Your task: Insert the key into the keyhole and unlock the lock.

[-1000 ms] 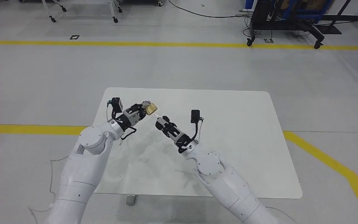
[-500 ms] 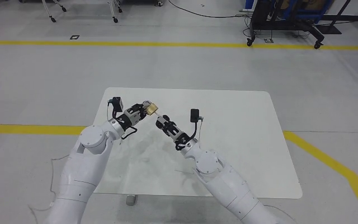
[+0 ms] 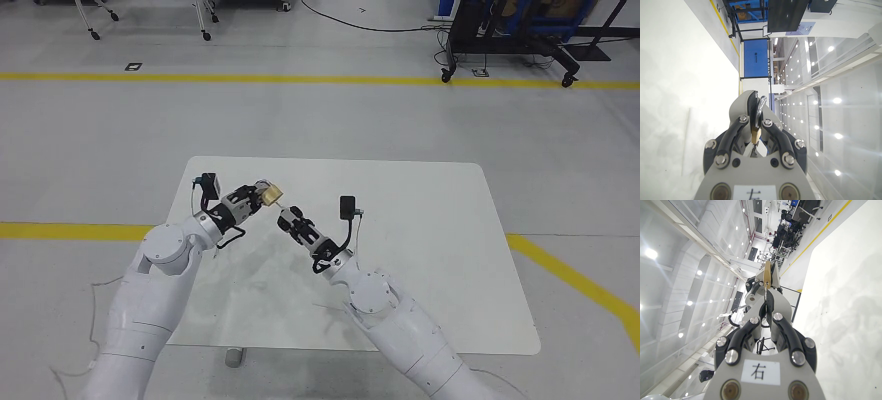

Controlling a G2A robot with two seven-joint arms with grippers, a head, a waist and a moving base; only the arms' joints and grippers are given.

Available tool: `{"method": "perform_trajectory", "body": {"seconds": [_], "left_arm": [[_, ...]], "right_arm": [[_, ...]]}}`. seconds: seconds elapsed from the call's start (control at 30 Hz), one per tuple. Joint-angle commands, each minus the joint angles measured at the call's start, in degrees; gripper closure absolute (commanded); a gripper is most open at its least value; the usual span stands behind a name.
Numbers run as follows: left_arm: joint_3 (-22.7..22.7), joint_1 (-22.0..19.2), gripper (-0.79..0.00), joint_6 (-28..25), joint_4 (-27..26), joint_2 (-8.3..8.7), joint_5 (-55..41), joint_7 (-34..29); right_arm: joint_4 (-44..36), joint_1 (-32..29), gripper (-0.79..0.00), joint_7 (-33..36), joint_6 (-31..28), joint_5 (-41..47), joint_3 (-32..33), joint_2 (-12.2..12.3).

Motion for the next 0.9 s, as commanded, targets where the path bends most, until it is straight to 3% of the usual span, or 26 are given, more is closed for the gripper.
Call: {"method": "perform_trajectory", "body": {"seconds": [0.0,0.87], "left_arm": [[0.00,-0.10,0.000,-0.10,0.13,0.04,0.12,-0.44],[0.59,0.00,0.000,-1.73,-0.11,0.28,1.11,-1.92]], "right_arm": [[0.18,0.19,0.000,0.01,0.39,-0.10,0.01,-0.08],[3.20,2.47,0.000,-0.72,0.80,0.29,0.05,-1.53]]}}
